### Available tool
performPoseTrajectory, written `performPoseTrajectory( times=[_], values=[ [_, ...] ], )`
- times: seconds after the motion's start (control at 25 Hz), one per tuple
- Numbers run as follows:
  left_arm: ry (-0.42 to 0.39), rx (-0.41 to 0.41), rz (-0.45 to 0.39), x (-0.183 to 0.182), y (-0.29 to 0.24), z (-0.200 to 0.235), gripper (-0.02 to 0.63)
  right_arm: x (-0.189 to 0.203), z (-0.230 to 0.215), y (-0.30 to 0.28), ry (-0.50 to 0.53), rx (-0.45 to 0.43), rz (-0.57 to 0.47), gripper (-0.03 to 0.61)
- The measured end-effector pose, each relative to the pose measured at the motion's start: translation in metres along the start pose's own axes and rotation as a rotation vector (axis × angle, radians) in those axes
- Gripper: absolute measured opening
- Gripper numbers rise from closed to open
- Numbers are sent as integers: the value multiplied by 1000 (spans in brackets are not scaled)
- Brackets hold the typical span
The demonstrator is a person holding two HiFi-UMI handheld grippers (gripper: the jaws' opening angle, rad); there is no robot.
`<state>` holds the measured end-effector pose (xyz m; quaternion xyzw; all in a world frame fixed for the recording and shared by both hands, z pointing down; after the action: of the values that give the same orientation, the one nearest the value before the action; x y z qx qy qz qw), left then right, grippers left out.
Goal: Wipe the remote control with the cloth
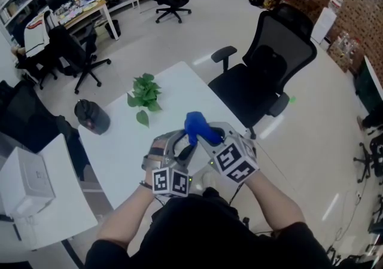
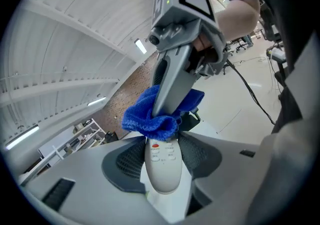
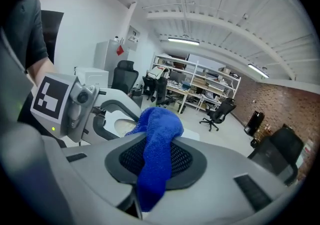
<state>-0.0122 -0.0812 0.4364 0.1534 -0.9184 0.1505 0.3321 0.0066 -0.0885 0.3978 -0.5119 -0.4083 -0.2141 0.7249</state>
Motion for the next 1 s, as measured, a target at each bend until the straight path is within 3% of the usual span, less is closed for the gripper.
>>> performPoseTrajectory(
  times=[0.24,0.32,0.36,0.44,0.56,0.68,0.8,0.88,1.0],
  values=[
    [17,7,-6,-1,0,-1,206,7,-26,14,-22,70,-2,83],
    [82,14,2,0,-2,1,206,3,-34,23,-28,92,-32,83],
    [157,19,7,0,-3,5,206,-2,-37,29,-37,101,-72,83],
    [402,37,12,0,-8,18,206,-12,-44,42,-84,101,-213,83],
    [912,109,-19,3,-17,42,206,-13,-48,55,-210,69,-426,84],
    [1423,226,-127,6,-26,63,206,-2,-36,47,-315,-3,-528,83],
    [1817,340,-288,2,-28,84,206,3,-13,31,-366,-119,-580,83],
    [1967,420,-379,-4,-27,90,206,2,-1,23,-371,-187,-600,84],
    [2001,514,-431,-11,-23,87,206,-3,10,17,-349,-252,-606,83]
  ],
)
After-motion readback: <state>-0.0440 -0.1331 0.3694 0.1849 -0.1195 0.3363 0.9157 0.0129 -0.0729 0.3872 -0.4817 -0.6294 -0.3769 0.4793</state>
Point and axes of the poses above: the fingertips, and each gripper's own axes: y backward along the fingers, z to its left, x out of its underside, the point moved 1 cm from there along y, backward along the fingers, and after that the axes turned 11 degrees about -x, right-handed, at the moved point
